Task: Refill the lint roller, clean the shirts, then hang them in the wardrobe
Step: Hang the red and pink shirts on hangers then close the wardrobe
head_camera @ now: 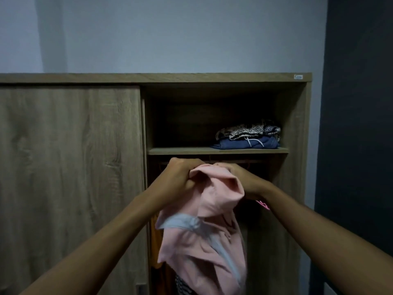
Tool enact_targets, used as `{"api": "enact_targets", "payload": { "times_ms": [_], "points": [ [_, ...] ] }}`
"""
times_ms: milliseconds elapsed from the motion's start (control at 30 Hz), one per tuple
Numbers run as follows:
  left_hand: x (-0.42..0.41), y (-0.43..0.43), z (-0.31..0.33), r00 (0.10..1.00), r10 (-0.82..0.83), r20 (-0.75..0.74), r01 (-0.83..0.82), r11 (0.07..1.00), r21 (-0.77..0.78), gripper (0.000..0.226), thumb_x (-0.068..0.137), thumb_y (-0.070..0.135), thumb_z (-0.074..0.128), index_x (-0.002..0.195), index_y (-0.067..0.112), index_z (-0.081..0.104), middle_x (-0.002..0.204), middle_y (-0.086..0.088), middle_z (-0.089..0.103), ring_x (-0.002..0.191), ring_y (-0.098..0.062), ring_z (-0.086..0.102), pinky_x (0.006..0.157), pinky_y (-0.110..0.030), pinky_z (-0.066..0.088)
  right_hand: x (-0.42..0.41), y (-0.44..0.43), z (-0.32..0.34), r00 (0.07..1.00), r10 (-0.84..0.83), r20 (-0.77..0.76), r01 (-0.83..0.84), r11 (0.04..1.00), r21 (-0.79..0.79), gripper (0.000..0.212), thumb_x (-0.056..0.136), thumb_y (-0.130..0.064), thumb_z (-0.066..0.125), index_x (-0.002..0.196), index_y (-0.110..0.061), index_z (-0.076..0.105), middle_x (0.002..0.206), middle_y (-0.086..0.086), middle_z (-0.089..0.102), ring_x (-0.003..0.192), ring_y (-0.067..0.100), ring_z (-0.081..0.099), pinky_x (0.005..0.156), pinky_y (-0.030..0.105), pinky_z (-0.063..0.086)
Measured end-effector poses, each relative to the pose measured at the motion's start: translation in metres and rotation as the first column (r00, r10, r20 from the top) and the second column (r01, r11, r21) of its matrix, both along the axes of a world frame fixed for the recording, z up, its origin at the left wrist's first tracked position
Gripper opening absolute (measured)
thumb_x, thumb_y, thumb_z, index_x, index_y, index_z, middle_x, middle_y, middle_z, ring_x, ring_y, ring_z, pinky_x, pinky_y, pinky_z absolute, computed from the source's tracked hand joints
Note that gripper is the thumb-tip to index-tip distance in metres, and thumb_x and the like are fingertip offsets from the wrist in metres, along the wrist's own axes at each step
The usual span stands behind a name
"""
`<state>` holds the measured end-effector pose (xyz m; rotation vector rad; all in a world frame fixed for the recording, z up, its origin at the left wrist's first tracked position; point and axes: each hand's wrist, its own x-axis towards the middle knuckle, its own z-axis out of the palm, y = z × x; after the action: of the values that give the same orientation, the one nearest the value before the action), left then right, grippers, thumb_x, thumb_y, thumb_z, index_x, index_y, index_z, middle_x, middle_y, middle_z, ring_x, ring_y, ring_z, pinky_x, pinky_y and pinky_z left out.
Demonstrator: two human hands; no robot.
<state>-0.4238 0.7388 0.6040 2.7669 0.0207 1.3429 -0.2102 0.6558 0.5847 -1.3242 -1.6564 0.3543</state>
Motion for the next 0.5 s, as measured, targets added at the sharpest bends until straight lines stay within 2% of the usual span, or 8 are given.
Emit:
{"api": "enact_targets", "payload": {
  "times_ms": [67,133,200,267,333,400,433,500],
  "points": [
    [0.003,-0.001,0.003,0.998,0.055,0.025,-0.054,0.997,-0.051,0.028,0.083,0.008,0.063,0.103,0.02,0.079,0.091,0.005,0.078,0.08,-0.007,0.069,0.068,-0.028,0.05,0.0,-0.006,-0.003,0.997,-0.076,-0.008,0.076,0.996,0.041,0.02,0.091,0.008,0.061,0.105,-0.005,0.067,0.102,-0.005,0.07,0.093,-0.002,0.064,0.088,0.018,0.048],
    [0.005,-0.001,0.004,0.992,0.116,0.04,-0.108,0.981,-0.159,0.026,0.082,0.007,0.064,0.096,0.021,0.08,0.081,0.003,0.077,0.073,-0.007,0.068,0.061,-0.026,0.047,0.002,-0.012,-0.005,0.992,-0.119,-0.044,0.121,0.992,0.03,0.023,0.09,0.008,0.062,0.107,-0.007,0.069,0.096,-0.005,0.071,0.084,-0.005,0.064,0.076,0.016,0.051],
    [0.008,-0.002,0.003,0.983,0.18,0.026,-0.163,0.938,-0.306,0.021,0.084,0.01,0.064,0.089,0.021,0.082,0.074,0.003,0.075,0.07,-0.01,0.068,0.058,-0.032,0.051,0.003,-0.017,-0.01,0.979,-0.106,-0.176,0.105,0.994,-0.013,0.03,0.087,0.001,0.065,0.116,-0.003,0.068,0.1,0.008,0.073,0.087,0.007,0.065,0.067,0.02,0.054],
    [0.01,-0.002,0.001,0.978,0.21,-0.012,-0.192,0.865,-0.463,0.017,0.089,0.016,0.065,0.089,0.02,0.081,0.073,0.002,0.076,0.072,-0.016,0.071,0.064,-0.039,0.058,0.003,-0.02,-0.017,0.959,-0.105,-0.262,0.109,0.994,0.0,0.036,0.083,-0.009,0.064,0.119,-0.005,0.067,0.105,0.017,0.072,0.088,0.016,0.065,0.068,0.029,0.055],
    [0.013,-0.003,0.0,0.981,0.192,-0.034,-0.174,0.788,-0.59,0.018,0.092,0.02,0.063,0.092,0.02,0.081,0.078,0.0,0.077,0.078,-0.02,0.074,0.072,-0.042,0.061,-0.001,-0.024,-0.025,0.956,-0.093,-0.28,0.108,0.993,0.038,0.033,0.087,-0.016,0.061,0.117,-0.007,0.068,0.092,0.012,0.071,0.078,0.015,0.061,0.061,0.025,0.051],
    [0.016,-0.008,0.001,0.989,0.15,-0.008,-0.112,0.704,-0.702,0.021,0.094,0.017,0.06,0.091,0.017,0.081,0.078,-0.007,0.078,0.079,-0.027,0.075,0.07,-0.039,0.06,-0.006,-0.028,-0.032,0.954,-0.077,-0.289,0.104,0.991,0.08,0.027,0.096,-0.02,0.057,0.115,-0.004,0.068,0.075,0.001,0.064,0.064,0.009,0.052,0.052,0.018,0.043],
    [0.018,-0.012,0.002,0.991,0.133,0.029,-0.066,0.654,-0.754,0.023,0.095,0.016,0.059,0.09,0.015,0.081,0.075,-0.009,0.077,0.075,-0.028,0.074,0.063,-0.034,0.057,-0.008,-0.029,-0.034,0.95,-0.074,-0.303,0.105,0.991,0.086,0.031,0.097,-0.028,0.057,0.114,-0.003,0.067,0.075,0.001,0.062,0.064,0.009,0.052,0.051,0.018,0.042],
    [0.022,-0.019,0.006,0.985,0.133,0.112,0.017,0.564,-0.826,0.024,0.097,0.013,0.057,0.092,0.01,0.08,0.069,-0.007,0.075,0.063,-0.02,0.07,0.053,-0.024,0.05,-0.013,-0.032,-0.038,0.947,-0.063,-0.314,0.098,0.99,0.096,0.059,0.087,-0.058,0.06,0.111,-0.004,0.063,0.086,0.008,0.061,0.074,0.019,0.055,0.052,0.024,0.048]
  ]
}}
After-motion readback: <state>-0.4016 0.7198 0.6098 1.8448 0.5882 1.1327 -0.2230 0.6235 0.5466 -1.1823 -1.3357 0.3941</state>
